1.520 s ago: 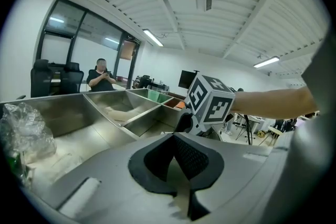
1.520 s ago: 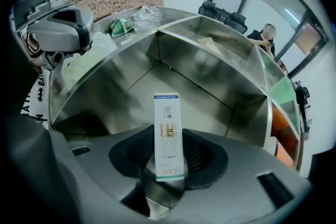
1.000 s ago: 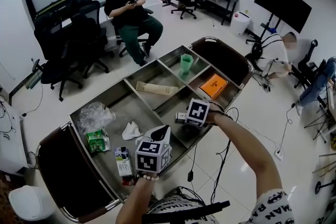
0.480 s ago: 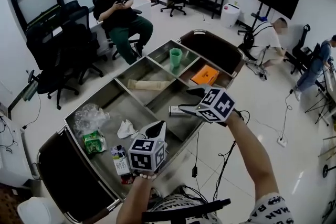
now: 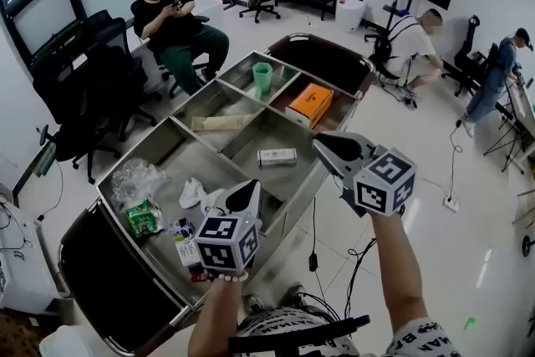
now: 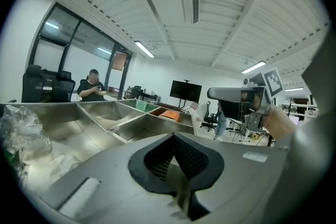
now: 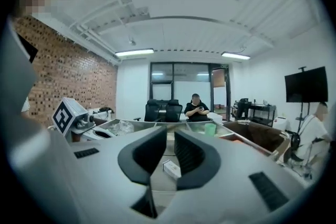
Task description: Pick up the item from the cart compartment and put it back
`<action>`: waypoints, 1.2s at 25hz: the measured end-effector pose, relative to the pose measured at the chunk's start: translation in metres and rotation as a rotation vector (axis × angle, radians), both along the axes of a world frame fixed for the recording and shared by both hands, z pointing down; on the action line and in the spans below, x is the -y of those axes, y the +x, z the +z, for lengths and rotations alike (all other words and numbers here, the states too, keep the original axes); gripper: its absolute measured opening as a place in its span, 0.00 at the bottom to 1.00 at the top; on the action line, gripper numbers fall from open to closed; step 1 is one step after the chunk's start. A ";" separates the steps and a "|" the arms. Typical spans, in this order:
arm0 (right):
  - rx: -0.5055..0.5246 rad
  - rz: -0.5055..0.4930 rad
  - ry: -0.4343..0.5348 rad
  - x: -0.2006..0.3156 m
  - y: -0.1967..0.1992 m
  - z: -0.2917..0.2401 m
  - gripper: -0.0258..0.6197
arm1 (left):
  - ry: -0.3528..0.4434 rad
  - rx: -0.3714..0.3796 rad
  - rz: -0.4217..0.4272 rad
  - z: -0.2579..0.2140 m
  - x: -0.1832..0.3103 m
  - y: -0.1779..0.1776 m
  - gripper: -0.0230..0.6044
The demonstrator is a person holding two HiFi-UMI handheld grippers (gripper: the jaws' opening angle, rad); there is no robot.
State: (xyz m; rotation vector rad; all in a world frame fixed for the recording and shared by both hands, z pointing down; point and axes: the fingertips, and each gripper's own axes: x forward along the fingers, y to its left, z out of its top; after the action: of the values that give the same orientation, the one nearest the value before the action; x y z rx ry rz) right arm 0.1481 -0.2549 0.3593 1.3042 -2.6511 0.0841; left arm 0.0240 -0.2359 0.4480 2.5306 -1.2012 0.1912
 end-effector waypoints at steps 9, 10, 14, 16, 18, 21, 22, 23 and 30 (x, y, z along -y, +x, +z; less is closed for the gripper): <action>0.209 0.262 0.086 -0.061 0.052 0.003 0.07 | 0.014 -0.019 0.018 0.001 -0.030 0.001 0.04; 0.219 0.285 0.087 -0.068 0.056 0.006 0.07 | 0.016 -0.019 0.018 0.001 -0.032 0.001 0.04; 0.243 0.339 0.067 -0.094 0.059 0.023 0.07 | 0.013 -0.024 0.020 0.004 -0.036 0.002 0.04; 0.245 0.363 0.059 -0.101 0.060 0.032 0.07 | 0.019 -0.024 0.023 0.004 -0.037 0.002 0.04; 0.245 0.385 0.054 -0.106 0.062 0.036 0.07 | 0.026 -0.025 0.028 0.004 -0.038 0.004 0.04; 0.214 0.413 0.055 -0.109 0.064 0.039 0.07 | 0.031 -0.018 0.035 0.005 -0.040 0.007 0.04; 0.199 0.420 0.057 -0.109 0.065 0.040 0.07 | 0.033 -0.015 0.037 0.005 -0.040 0.008 0.04; 0.188 0.424 0.058 -0.108 0.065 0.040 0.07 | 0.036 -0.013 0.039 0.004 -0.040 0.009 0.04; 0.161 0.402 0.053 -0.103 0.050 0.041 0.07 | 0.051 -0.014 0.036 -0.002 -0.035 0.003 0.04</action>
State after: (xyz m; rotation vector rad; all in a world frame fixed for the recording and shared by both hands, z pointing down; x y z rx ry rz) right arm 0.1986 -0.1524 0.4006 1.9049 -2.4862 0.1816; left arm 0.0275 -0.2009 0.4465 2.5940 -1.1705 0.1535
